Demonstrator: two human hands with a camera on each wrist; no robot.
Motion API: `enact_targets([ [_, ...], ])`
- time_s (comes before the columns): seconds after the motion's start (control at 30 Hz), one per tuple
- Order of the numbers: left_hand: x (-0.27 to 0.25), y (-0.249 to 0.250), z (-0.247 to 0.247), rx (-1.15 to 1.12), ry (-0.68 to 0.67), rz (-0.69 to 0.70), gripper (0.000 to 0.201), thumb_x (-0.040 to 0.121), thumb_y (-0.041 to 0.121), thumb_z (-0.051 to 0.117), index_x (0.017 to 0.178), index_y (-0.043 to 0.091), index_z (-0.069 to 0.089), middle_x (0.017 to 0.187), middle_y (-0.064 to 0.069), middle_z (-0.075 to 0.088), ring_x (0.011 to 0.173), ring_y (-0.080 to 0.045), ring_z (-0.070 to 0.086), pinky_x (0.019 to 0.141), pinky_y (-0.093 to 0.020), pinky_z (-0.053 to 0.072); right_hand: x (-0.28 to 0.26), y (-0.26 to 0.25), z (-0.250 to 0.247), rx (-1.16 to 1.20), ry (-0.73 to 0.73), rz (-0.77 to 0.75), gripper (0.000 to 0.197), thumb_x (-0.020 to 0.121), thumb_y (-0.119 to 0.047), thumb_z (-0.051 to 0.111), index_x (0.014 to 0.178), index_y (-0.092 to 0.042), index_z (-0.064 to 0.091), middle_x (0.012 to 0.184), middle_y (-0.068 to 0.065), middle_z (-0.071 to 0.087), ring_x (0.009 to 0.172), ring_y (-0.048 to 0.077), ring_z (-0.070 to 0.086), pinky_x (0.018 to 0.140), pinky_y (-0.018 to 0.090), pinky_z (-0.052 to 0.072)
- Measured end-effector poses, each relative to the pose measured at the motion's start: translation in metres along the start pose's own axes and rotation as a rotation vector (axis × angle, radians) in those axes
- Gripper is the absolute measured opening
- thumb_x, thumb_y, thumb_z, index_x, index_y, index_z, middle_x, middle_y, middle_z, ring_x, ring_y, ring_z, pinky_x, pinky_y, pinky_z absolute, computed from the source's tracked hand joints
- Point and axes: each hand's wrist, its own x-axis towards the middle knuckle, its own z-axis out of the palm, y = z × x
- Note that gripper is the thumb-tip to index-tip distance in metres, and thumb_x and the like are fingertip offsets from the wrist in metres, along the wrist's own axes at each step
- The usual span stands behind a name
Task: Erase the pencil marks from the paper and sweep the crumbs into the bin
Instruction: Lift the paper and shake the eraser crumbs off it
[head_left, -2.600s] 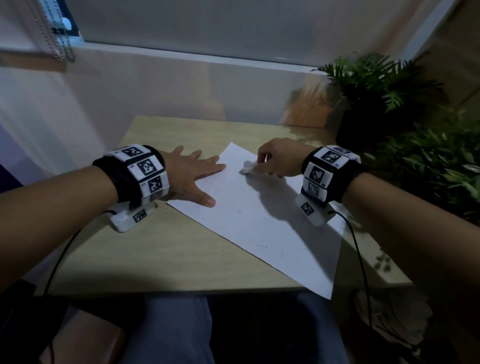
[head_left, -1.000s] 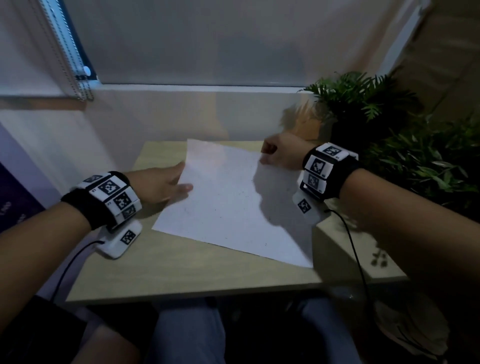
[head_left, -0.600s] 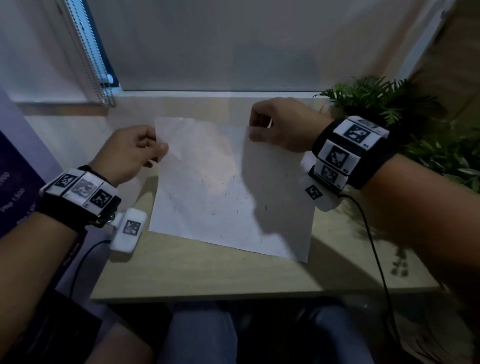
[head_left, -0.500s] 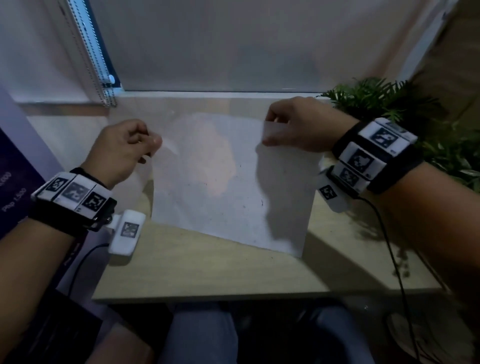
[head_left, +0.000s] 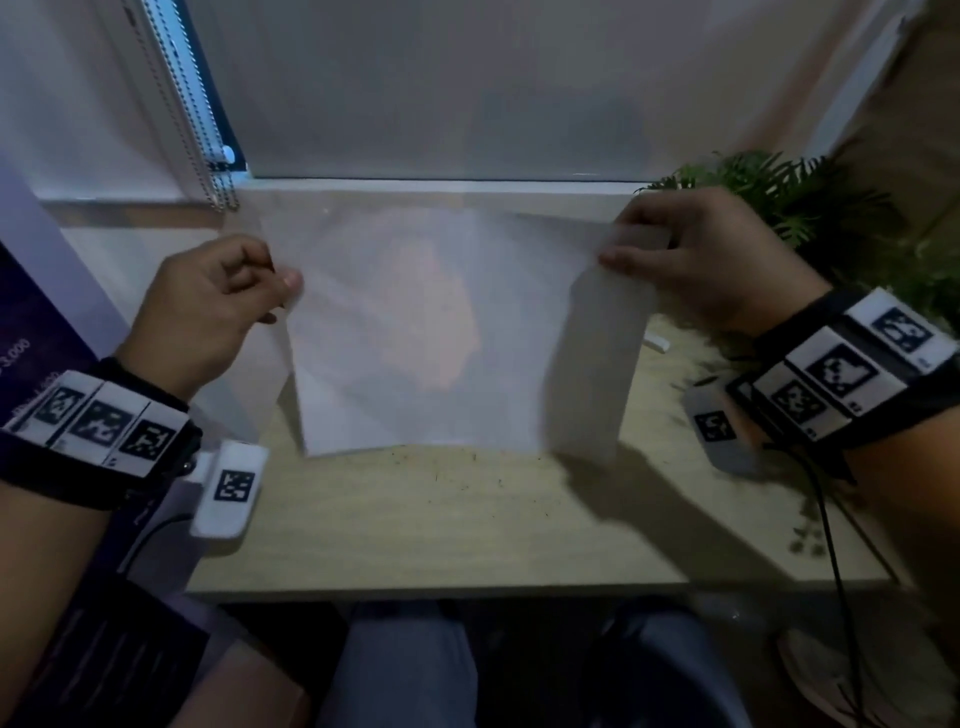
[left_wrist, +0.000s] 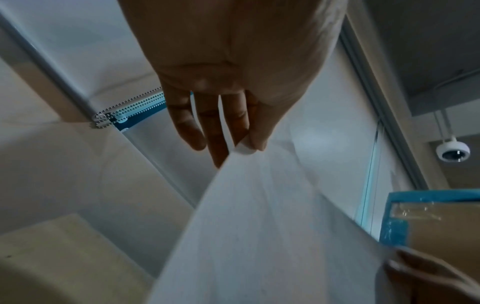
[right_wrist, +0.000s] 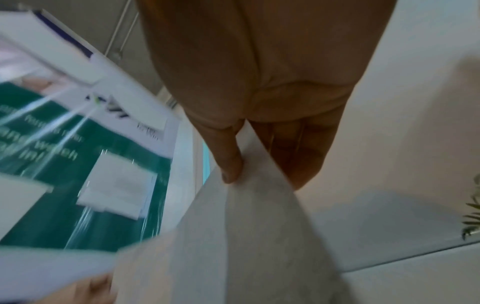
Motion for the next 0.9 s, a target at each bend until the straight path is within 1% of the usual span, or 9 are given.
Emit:
enact_targets([
  [0.1, -0.001, 0.002, -0.002, -0.030, 0.000, 0.008, 0.011, 0.088, 0.027, 0.072, 0.079, 0.033, 0.071, 0.075, 0.013, 0.072, 0.074, -0.005, 0.064, 0.069, -0.020, 0.058, 0.001, -0.004, 0.000, 0.028, 0.007, 0.011, 0.015, 0.089, -0.030, 0.072, 0.078, -0.026, 0.064, 0.073, -0.010, 0.062, 0.065, 0.000, 0.056, 0.064, 0.027, 0.045],
  [0.17, -0.004, 0.003, -0.003, -0.011, -0.033, 0.011, 0.012, 0.085, 0.033, 0.072, 0.086, 0.022, 0.071, 0.080, 0.007, 0.074, 0.076, -0.010, 0.066, 0.070, -0.023, 0.057, 0.003, -0.003, -0.001, 0.085, 0.043, 0.035, 0.017, 0.089, -0.028, 0.072, 0.075, -0.026, 0.063, 0.071, -0.009, 0.061, 0.058, -0.002, 0.056, 0.060, 0.027, 0.047],
  [0.27, -0.005, 0.000, -0.007, -0.016, 0.002, 0.012, 0.022, 0.086, 0.028, 0.071, 0.092, 0.008, 0.067, 0.085, -0.002, 0.074, 0.077, -0.014, 0.066, 0.071, -0.023, 0.056, 0.000, -0.002, 0.002, 0.012, -0.040, 0.013, 0.017, 0.083, -0.041, 0.069, 0.078, -0.025, 0.066, 0.075, -0.006, 0.065, 0.069, 0.006, 0.059, 0.069, 0.036, 0.051],
  [0.37, -0.007, 0.001, -0.004, 0.036, -0.067, 0.006, 0.026, 0.088, 0.024, 0.070, 0.096, 0.000, 0.066, 0.078, 0.010, 0.074, 0.076, -0.006, 0.069, 0.069, -0.020, 0.053, 0.002, 0.000, -0.002, 0.090, 0.024, 0.047, 0.016, 0.088, -0.031, 0.073, 0.078, -0.022, 0.064, 0.071, -0.007, 0.062, 0.061, 0.002, 0.056, 0.062, 0.029, 0.049],
  [0.43, -0.011, 0.000, -0.003, 0.050, -0.114, 0.007, 0.034, 0.087, 0.026, 0.070, 0.096, -0.006, 0.064, 0.076, 0.005, 0.074, 0.071, -0.006, 0.068, 0.065, -0.018, 0.050, 0.001, -0.001, -0.001, 0.077, 0.018, 0.037, 0.015, 0.089, -0.027, 0.073, 0.078, -0.024, 0.064, 0.074, -0.009, 0.063, 0.065, 0.003, 0.057, 0.066, 0.032, 0.051],
  [0.53, -0.009, 0.006, -0.004, 0.066, -0.078, 0.033, 0.026, 0.092, 0.023, 0.070, 0.093, -0.002, 0.065, 0.077, -0.018, 0.069, 0.062, -0.019, 0.061, 0.055, -0.018, 0.044, -0.001, -0.002, -0.002, 0.008, -0.036, 0.032, 0.013, 0.089, -0.029, 0.072, 0.079, -0.026, 0.065, 0.078, -0.009, 0.065, 0.070, 0.006, 0.059, 0.072, 0.037, 0.052],
  [0.63, -0.010, 0.012, 0.000, 0.058, -0.046, 0.013, 0.017, 0.093, 0.020, 0.069, 0.092, 0.004, 0.066, 0.074, -0.009, 0.070, 0.053, -0.021, 0.060, 0.048, -0.024, 0.044, 0.001, -0.002, -0.006, 0.106, 0.044, 0.075, 0.013, 0.090, -0.031, 0.072, 0.082, -0.021, 0.066, 0.079, -0.002, 0.066, 0.069, 0.011, 0.062, 0.069, 0.038, 0.055],
  [0.77, -0.009, 0.013, 0.007, 0.048, -0.042, -0.017, 0.027, 0.097, 0.013, 0.066, 0.098, -0.012, 0.056, 0.085, -0.031, 0.064, 0.049, -0.024, 0.063, 0.044, -0.028, 0.043, -0.002, -0.001, 0.001, 0.024, -0.050, 0.053, 0.012, 0.090, -0.031, 0.072, 0.086, -0.021, 0.067, 0.084, 0.001, 0.067, 0.075, 0.015, 0.062, 0.075, 0.040, 0.054],
  [0.9, -0.009, 0.010, 0.011, 0.069, -0.083, -0.065, 0.030, 0.098, 0.016, 0.065, 0.094, -0.011, 0.051, 0.084, -0.031, 0.065, 0.058, -0.037, 0.067, 0.045, -0.029, 0.045, 0.000, 0.009, 0.002, 0.128, 0.009, 0.071, 0.023, 0.088, -0.035, 0.071, 0.089, -0.012, 0.068, 0.084, 0.006, 0.069, 0.072, 0.013, 0.063, 0.069, 0.041, 0.055],
])
